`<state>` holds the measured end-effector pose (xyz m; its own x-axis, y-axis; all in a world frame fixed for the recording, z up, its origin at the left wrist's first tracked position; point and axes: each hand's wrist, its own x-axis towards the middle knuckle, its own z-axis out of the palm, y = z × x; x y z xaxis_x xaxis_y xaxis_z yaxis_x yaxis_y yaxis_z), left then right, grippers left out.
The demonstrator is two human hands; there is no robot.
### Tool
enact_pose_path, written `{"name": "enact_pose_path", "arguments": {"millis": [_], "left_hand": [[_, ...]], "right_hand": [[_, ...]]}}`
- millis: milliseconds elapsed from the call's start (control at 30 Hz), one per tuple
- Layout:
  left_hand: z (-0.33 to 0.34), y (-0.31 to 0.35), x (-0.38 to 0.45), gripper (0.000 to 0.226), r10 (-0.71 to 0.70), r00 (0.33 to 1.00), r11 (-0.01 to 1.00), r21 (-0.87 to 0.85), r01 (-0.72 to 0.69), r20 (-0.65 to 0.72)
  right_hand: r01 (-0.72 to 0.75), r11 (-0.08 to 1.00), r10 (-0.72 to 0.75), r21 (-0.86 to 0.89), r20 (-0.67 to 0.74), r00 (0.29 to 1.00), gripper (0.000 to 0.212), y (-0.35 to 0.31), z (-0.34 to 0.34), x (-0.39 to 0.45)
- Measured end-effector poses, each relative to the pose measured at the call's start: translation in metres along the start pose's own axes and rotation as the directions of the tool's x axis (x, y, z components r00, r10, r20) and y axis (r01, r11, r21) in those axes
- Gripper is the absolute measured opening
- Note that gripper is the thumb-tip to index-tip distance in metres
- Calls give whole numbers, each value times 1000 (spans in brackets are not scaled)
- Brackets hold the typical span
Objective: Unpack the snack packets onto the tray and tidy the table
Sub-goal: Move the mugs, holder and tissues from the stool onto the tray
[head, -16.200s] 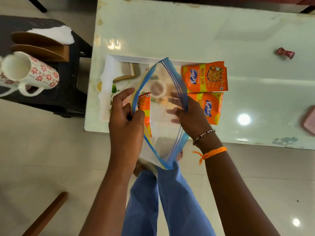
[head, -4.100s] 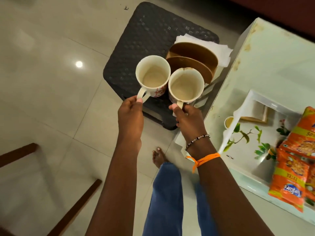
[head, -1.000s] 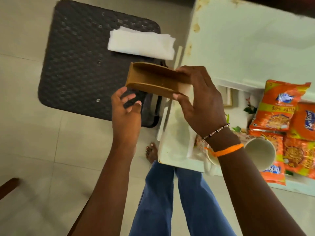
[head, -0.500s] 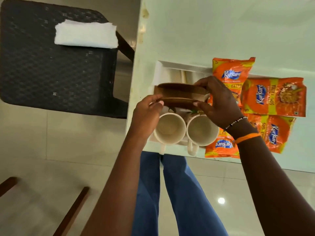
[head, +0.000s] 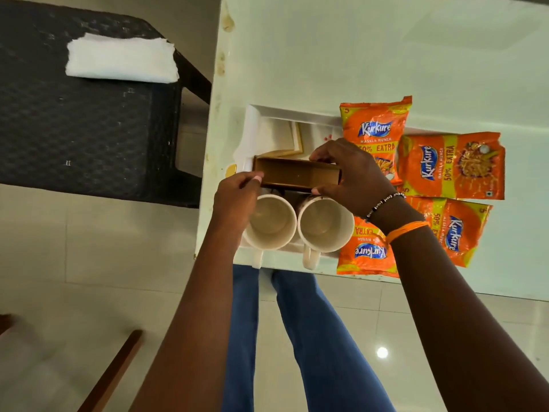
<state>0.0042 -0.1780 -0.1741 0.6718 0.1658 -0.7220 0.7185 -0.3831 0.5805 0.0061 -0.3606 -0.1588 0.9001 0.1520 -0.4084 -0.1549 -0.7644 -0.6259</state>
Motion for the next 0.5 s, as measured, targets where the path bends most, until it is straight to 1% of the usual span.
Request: {"name": "enact_pose_path", "arguments": {"millis": [67, 200, 300, 367, 500], "left_hand": [[-7, -2, 0, 23, 1, 1000, 998, -57, 0, 24], [-35, -5, 3, 20, 9, 999, 990, -139, -4, 37], [-70, -8, 13, 18, 4, 1000, 976, -217, 0, 19], [-95, -8, 21, 19, 31, 999, 966, -258, -26, 16], [-141, -5, 45, 19, 36, 999, 962, -270, -36, -4]], "right_hand": [[-2, 1000, 2, 5, -10, 1000, 43, -6, 1, 4], [-1, 997, 8, 73, -107, 994, 30, -35, 8, 18], [8, 988, 6, 153, -90, 996, 22, -72, 25, 39], [27, 980, -14, 199, -65, 998, 19, -96, 38, 54], [78, 961, -66, 265, -54, 996, 18, -148, 60, 87]]}}
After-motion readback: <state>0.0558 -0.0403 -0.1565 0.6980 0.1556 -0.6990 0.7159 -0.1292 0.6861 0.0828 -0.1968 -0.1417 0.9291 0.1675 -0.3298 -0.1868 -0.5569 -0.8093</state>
